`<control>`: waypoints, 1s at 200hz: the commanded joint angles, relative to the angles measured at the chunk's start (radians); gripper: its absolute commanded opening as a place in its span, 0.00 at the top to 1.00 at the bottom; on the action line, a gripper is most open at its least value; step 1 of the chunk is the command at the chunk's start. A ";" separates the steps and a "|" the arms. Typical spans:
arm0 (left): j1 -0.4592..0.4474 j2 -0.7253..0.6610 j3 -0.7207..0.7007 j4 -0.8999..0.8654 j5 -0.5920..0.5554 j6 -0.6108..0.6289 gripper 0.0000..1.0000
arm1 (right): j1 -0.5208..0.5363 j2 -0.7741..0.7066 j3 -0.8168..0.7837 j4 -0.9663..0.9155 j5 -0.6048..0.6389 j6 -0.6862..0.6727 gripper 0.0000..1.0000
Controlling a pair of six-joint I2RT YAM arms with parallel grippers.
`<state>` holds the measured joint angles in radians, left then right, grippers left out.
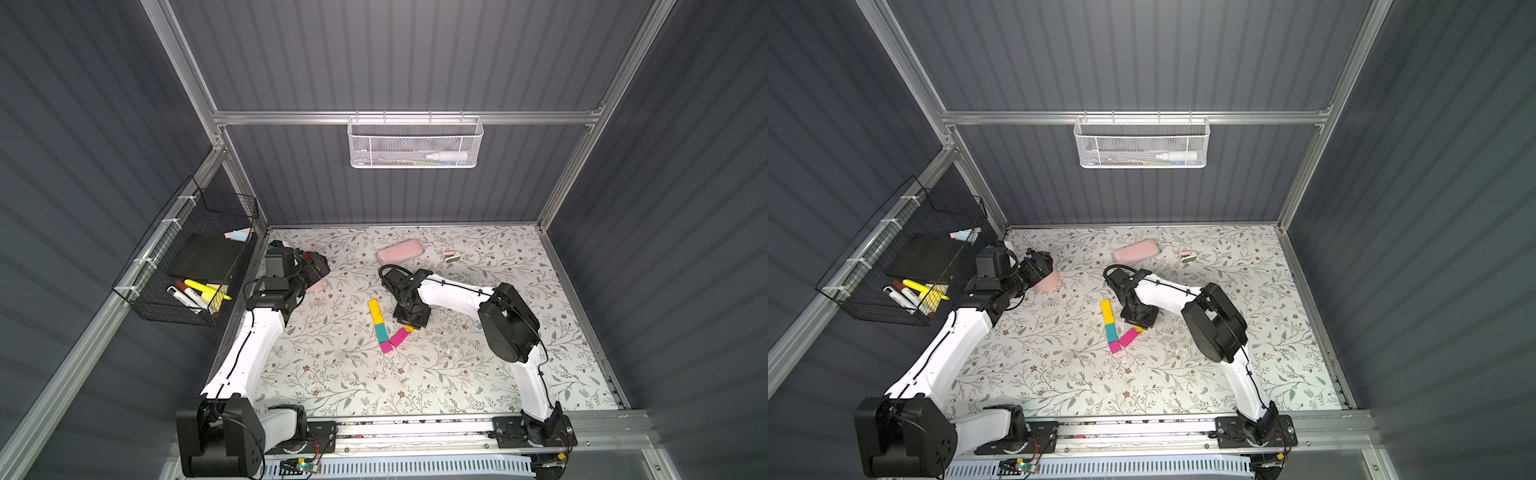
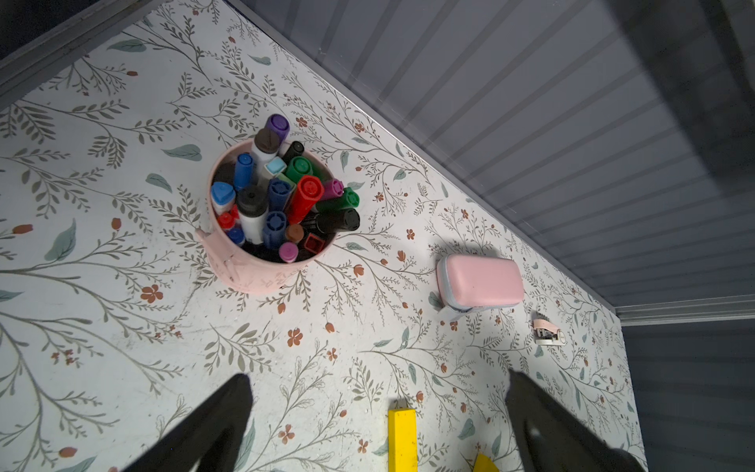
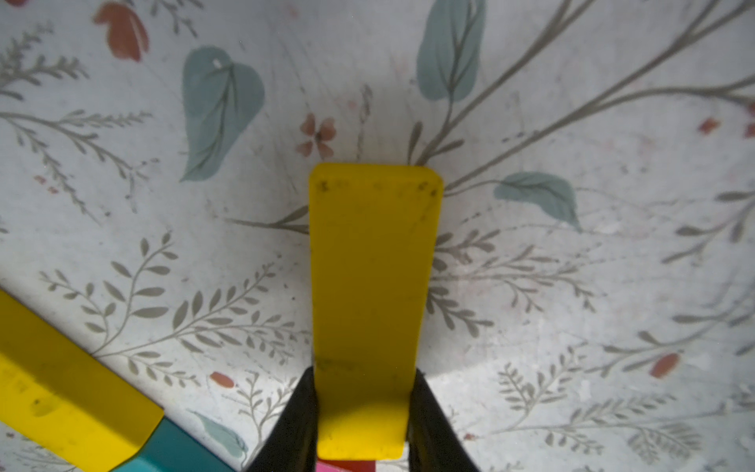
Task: Assemble the letter v with building blocks
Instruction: Assemble the building block at the center of the board.
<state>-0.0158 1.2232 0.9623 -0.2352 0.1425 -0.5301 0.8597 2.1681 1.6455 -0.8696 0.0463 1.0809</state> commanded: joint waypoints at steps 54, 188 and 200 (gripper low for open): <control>0.007 -0.026 -0.007 0.016 0.013 -0.002 0.00 | 0.019 0.036 0.020 -0.037 -0.031 0.041 0.76; 0.007 -0.024 -0.009 0.018 0.014 -0.002 0.01 | 0.022 0.009 0.017 -0.044 0.006 0.043 0.48; 0.007 -0.024 -0.009 0.018 0.013 -0.002 0.00 | 0.022 0.002 0.014 -0.049 0.012 0.045 0.45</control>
<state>-0.0158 1.2228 0.9619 -0.2352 0.1432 -0.5301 0.8776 2.1700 1.6508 -0.8795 0.0303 1.1030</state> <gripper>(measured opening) 0.994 0.523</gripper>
